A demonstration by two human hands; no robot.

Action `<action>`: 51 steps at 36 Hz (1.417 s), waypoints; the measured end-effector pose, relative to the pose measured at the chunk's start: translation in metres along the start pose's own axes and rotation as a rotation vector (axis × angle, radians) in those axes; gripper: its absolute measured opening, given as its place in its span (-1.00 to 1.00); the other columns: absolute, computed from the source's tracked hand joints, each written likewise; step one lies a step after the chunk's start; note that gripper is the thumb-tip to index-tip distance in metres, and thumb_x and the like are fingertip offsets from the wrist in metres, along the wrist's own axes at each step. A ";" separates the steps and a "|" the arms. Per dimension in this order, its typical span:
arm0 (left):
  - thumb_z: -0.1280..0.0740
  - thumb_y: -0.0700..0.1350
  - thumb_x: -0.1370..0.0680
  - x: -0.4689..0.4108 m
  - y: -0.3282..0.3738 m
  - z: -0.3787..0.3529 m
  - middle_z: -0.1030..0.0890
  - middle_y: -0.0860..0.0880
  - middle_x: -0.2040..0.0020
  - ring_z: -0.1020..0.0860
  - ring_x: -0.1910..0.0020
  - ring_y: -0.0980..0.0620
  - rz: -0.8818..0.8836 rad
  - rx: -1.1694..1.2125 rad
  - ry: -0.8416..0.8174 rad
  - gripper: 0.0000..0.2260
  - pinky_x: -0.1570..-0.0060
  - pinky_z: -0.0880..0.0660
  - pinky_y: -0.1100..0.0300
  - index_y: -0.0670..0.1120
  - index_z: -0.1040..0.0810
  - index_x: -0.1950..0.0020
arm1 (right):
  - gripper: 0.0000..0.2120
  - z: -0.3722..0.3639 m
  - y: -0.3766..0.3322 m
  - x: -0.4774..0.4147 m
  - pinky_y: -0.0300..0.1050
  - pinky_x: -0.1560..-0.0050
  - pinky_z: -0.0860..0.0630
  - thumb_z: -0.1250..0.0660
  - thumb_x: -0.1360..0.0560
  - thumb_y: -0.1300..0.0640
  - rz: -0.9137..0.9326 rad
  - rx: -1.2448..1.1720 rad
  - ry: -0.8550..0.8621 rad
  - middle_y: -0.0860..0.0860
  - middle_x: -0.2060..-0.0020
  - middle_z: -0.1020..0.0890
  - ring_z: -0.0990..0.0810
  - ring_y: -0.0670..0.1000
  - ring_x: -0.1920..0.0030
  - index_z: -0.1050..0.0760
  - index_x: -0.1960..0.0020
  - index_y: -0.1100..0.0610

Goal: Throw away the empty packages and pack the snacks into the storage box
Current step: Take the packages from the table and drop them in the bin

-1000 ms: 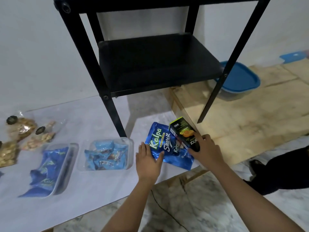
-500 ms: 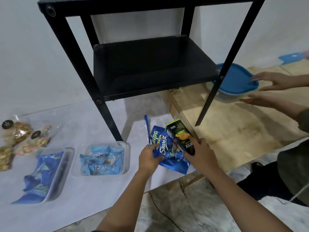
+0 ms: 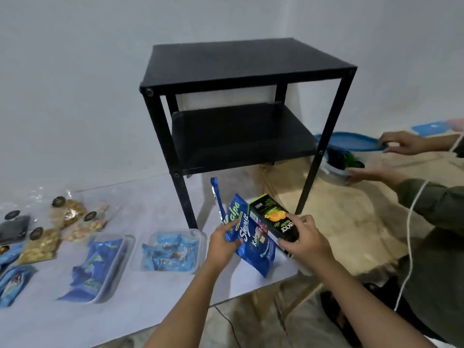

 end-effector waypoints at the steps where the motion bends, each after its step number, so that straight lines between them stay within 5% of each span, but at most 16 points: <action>1: -0.37 -0.41 -0.43 0.005 0.008 0.006 -0.44 0.03 -0.20 -0.38 -0.21 0.11 -0.018 0.001 0.002 -0.52 -0.11 -0.30 0.54 -0.09 -0.48 -0.30 | -0.35 0.006 -0.007 0.004 -0.10 0.07 -0.51 -0.40 -0.36 -0.14 0.016 0.005 0.002 -0.04 -0.11 -0.35 -0.54 0.04 -0.01 -0.26 -0.39 -0.13; 5: -0.38 -0.35 -0.44 0.031 0.031 0.033 -0.42 0.05 -0.25 -0.36 -0.26 0.09 -0.064 0.041 0.020 -0.52 -0.28 -0.32 0.24 -0.05 -0.46 -0.32 | -0.34 0.026 -0.036 0.026 -0.09 0.12 -0.56 -0.38 -0.33 -0.19 0.079 0.002 0.026 -0.10 -0.08 -0.35 -0.55 -0.03 0.03 -0.24 -0.37 -0.18; 10: -0.41 -0.34 -0.42 0.079 0.047 0.075 -0.47 -0.02 -0.30 -0.39 -0.26 0.09 -0.135 0.051 0.092 -0.53 -0.12 -0.29 0.43 -0.04 -0.48 -0.30 | -0.32 0.037 -0.077 0.069 -0.12 0.06 -0.57 -0.39 -0.35 -0.17 0.138 0.004 0.050 -0.07 -0.15 -0.35 -0.51 -0.03 -0.06 -0.22 -0.41 -0.15; 15: -0.42 -0.35 -0.40 0.140 0.043 0.123 -0.50 -0.03 -0.29 -0.42 -0.29 0.04 -0.162 0.092 0.161 -0.53 -0.22 -0.34 0.27 -0.05 -0.51 -0.26 | -0.35 0.027 -0.119 0.120 -0.47 0.32 -0.40 -0.42 -0.39 -0.04 0.216 -0.056 0.042 -0.06 -0.05 -0.30 -0.40 -0.07 0.00 -0.26 -0.41 -0.07; 20: -0.42 -0.34 -0.42 0.221 0.017 0.183 -0.50 0.05 -0.25 -0.38 -0.25 0.16 -0.160 0.131 0.258 -0.53 -0.16 -0.29 0.40 -0.06 -0.48 -0.29 | -0.35 -0.006 -0.166 0.176 -0.18 0.10 -0.54 -0.41 -0.36 -0.12 0.311 -0.042 -0.018 -0.09 -0.05 -0.31 -0.44 -0.06 -0.01 -0.27 -0.39 -0.12; 26: -0.40 -0.35 -0.42 0.325 -0.029 0.272 -0.49 0.02 -0.21 -0.41 -0.16 0.14 -0.099 0.175 0.491 -0.53 0.08 -0.40 0.56 -0.10 -0.47 -0.30 | -0.34 -0.056 -0.250 0.238 -0.16 0.12 -0.45 -0.38 -0.35 -0.18 0.479 0.021 -0.110 -0.10 -0.09 -0.34 -0.49 -0.03 -0.08 -0.25 -0.40 -0.17; 30: -0.42 -0.31 -0.42 0.400 -0.067 0.332 -0.48 0.04 -0.28 -0.38 -0.28 0.11 -0.047 0.173 0.662 -0.51 -0.07 -0.37 0.45 -0.07 -0.46 -0.32 | -0.34 -0.103 -0.316 0.282 -0.12 0.05 -0.45 -0.39 -0.35 -0.16 0.605 0.037 -0.214 -0.05 -0.10 -0.35 -0.50 0.02 -0.13 -0.27 -0.40 -0.17; 34: -0.41 -0.39 -0.39 0.476 -0.106 0.393 -0.50 -0.05 -0.27 -0.43 -0.20 0.11 0.004 0.215 0.888 -0.52 0.20 -0.38 0.63 -0.14 -0.49 -0.29 | -0.33 -0.152 -0.391 0.326 -0.14 0.04 -0.45 -0.37 -0.37 -0.18 0.744 0.068 -0.324 -0.03 -0.19 -0.36 -0.48 0.02 -0.18 -0.23 -0.42 -0.17; 37: -0.42 -0.38 -0.38 0.534 -0.141 0.434 -0.51 -0.05 -0.23 -0.44 -0.21 0.07 0.050 0.238 1.058 -0.53 0.19 -0.37 0.64 -0.14 -0.50 -0.27 | -0.32 -0.193 -0.448 0.362 -0.16 0.10 -0.45 -0.36 -0.38 -0.20 0.870 0.084 -0.406 -0.03 -0.20 -0.35 -0.48 0.01 -0.16 -0.20 -0.43 -0.16; 39: -0.44 -0.35 -0.38 0.573 -0.168 0.456 -0.50 -0.01 -0.23 -0.44 -0.23 0.07 0.098 0.264 1.152 -0.53 0.10 -0.44 0.56 -0.08 -0.51 -0.26 | -0.33 -0.222 -0.484 0.387 -0.17 0.10 -0.45 -0.36 -0.38 -0.21 0.953 0.099 -0.463 -0.03 -0.24 -0.34 -0.47 0.01 -0.18 -0.20 -0.42 -0.17; 42: -0.45 -0.35 -0.37 0.629 -0.206 0.485 -0.53 -0.07 -0.23 -0.51 -0.21 -0.04 0.152 0.322 1.330 -0.54 -0.16 -0.52 0.12 -0.03 -0.53 -0.21 | -0.35 -0.268 -0.536 0.426 -0.17 0.11 -0.38 -0.35 -0.41 -0.19 1.077 0.129 -0.549 -0.01 -0.26 -0.33 -0.43 0.03 -0.23 -0.21 -0.43 -0.15; 46: -0.41 -0.40 -0.38 0.694 -0.257 0.511 -0.54 -0.07 -0.19 -0.55 -0.12 -0.04 0.249 0.392 1.511 -0.52 0.02 -0.56 0.26 -0.13 -0.50 -0.27 | -0.33 -0.335 -0.600 0.474 -0.15 0.11 -0.42 -0.37 -0.38 -0.20 1.212 0.174 -0.702 0.00 -0.19 -0.35 -0.47 0.04 -0.17 -0.22 -0.43 -0.14; 51: -0.43 -0.39 -0.36 0.751 -0.332 0.519 -0.54 -0.09 -0.21 -0.54 -0.16 -0.10 0.428 0.498 1.726 -0.50 -0.16 -0.51 -0.10 -0.12 -0.51 -0.27 | -0.33 -0.421 -0.660 0.529 -0.11 0.06 -0.46 -0.40 -0.37 -0.17 1.300 0.256 -0.907 0.02 -0.12 -0.39 -0.48 0.04 -0.08 -0.26 -0.41 -0.11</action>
Point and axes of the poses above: each hand's wrist, its own x-axis away from the middle knuckle, its own z-axis out of the back of the hand, y = z × x, the point moved 4 cm from there along -x, towards the middle knuckle
